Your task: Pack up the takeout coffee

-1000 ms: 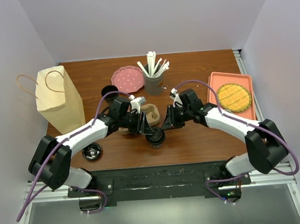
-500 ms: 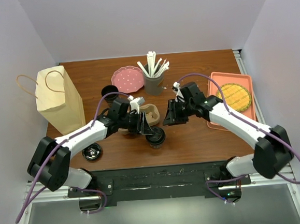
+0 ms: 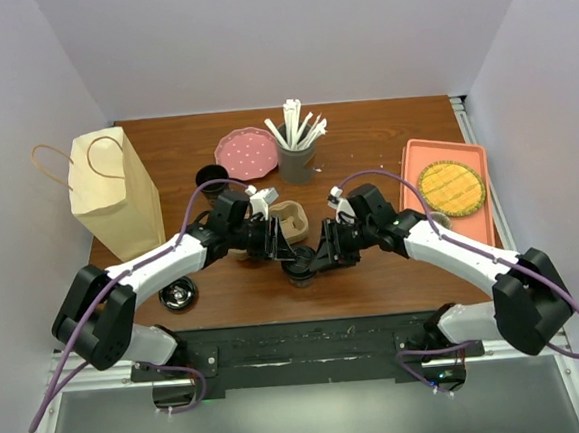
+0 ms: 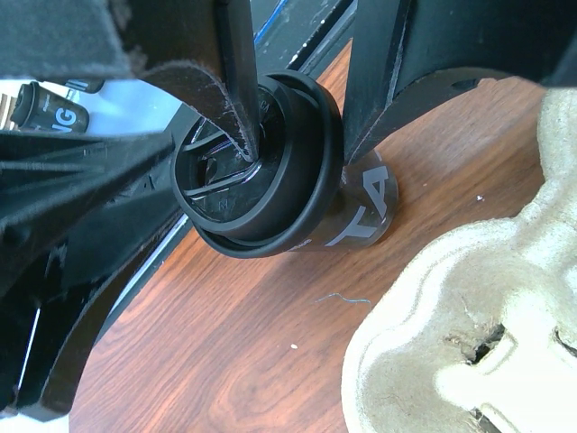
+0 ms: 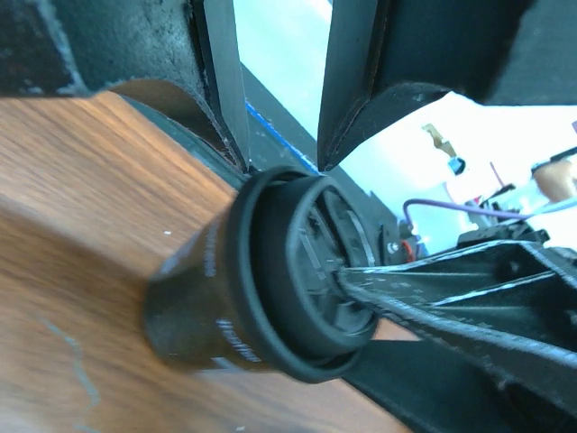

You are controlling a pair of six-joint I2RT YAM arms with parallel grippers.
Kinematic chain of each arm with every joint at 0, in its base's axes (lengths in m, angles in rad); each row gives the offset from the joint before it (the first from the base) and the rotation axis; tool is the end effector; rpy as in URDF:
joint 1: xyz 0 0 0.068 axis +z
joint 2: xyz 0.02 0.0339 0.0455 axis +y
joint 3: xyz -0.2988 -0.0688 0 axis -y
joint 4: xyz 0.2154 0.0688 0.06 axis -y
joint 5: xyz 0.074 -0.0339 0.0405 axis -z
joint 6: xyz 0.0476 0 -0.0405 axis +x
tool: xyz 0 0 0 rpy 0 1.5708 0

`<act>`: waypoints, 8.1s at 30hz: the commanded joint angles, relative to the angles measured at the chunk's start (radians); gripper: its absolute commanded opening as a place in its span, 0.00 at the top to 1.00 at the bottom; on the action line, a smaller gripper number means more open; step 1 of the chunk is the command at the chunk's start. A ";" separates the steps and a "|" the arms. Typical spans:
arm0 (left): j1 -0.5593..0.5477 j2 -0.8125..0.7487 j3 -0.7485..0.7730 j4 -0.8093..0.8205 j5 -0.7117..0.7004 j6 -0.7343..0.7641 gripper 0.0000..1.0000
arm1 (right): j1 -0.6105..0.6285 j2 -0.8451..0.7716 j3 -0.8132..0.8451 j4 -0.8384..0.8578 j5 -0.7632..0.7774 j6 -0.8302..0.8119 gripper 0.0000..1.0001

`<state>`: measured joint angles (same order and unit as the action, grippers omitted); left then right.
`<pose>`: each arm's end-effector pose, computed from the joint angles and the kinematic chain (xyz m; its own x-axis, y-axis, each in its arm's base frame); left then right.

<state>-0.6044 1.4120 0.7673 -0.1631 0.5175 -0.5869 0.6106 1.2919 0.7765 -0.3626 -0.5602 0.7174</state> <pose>0.2011 -0.1675 0.2437 -0.9245 0.0536 -0.3774 0.3161 0.6611 -0.6804 0.1721 0.1513 0.2588 -0.9772 -0.0041 -0.2125 -0.1611 0.6664 0.7280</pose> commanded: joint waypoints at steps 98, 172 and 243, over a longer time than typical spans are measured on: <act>-0.014 0.157 -0.077 -0.242 -0.238 0.044 0.71 | -0.072 0.001 -0.252 0.117 0.259 0.023 0.93; 0.143 -0.289 0.110 -0.579 -0.691 -0.028 0.00 | 0.348 0.239 0.576 -0.391 0.744 -0.168 0.18; 0.147 -0.420 0.173 -0.608 -0.674 -0.001 0.02 | -0.434 0.656 0.926 -0.346 0.812 -0.357 0.31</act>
<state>-0.4603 0.9783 0.8783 -0.7616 -0.1783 -0.6228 0.1699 1.9312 1.6676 -0.7151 0.2882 0.3576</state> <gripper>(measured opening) 0.977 0.719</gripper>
